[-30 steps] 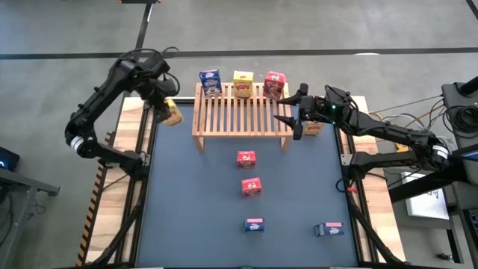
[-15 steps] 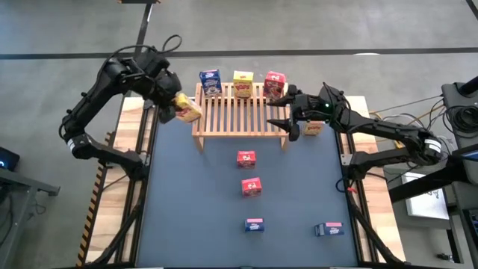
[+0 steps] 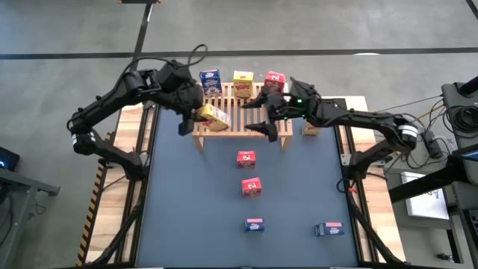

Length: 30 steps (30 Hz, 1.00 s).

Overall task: Stack cereal on shelf
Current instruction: Put the left yellow cereal box on the shelf aligned with the other yellow cereal box

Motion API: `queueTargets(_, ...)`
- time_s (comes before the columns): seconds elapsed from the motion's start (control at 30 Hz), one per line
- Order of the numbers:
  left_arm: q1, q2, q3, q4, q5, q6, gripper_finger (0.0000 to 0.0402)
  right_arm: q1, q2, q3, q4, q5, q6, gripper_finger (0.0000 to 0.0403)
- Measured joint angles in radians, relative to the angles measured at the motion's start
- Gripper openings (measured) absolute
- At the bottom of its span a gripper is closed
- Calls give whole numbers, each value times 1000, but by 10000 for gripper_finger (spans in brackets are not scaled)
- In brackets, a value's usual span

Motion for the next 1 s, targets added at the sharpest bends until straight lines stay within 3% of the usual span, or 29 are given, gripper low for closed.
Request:
queueTargets(0.27,-28,55,0,4,-3,2,137,94,128,183,-178,183,-139,346)
queueTargets(0.67,-65,96,-1,4,-2,5,137,112,280,327,-251,185,-134,351)
queueTargets(1.0,-85,96,-1,4,-2,6,137,112,290,342,-257,184,-128,297)
